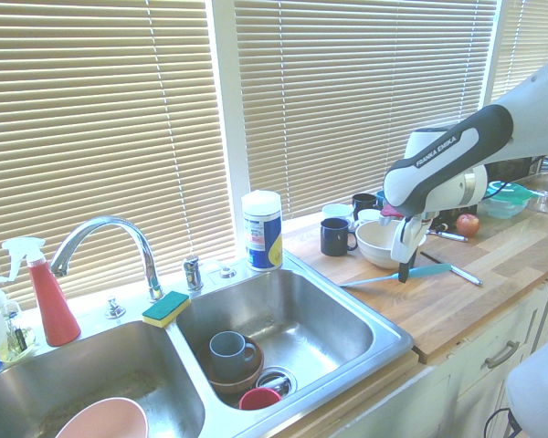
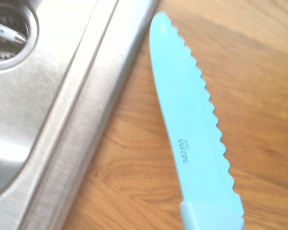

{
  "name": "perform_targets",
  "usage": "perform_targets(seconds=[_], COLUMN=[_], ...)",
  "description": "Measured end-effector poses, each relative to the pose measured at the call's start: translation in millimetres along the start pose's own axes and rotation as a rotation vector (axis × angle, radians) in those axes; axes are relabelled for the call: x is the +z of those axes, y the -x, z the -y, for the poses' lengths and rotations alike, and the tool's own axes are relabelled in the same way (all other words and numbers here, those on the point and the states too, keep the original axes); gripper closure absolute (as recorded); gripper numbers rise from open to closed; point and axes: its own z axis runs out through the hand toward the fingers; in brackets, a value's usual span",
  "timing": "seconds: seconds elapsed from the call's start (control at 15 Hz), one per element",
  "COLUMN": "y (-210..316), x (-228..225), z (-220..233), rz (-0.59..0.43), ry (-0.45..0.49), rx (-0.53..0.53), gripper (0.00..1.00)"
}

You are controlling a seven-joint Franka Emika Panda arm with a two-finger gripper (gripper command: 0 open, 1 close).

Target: Put the knife into the sink

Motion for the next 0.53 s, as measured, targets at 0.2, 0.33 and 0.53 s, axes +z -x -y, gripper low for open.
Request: perform_targets(seconds=[0.2, 0.33, 0.53], y=[-1, -2, 14], x=[-12, -26, -66], z=[5, 13, 34], rz=[-0.023, -0.048, -0.075], ry=[-0.012, -0.024, -0.024], rx=[0.004, 0.015, 0.042], gripper=[1.0, 1.0, 1.0])
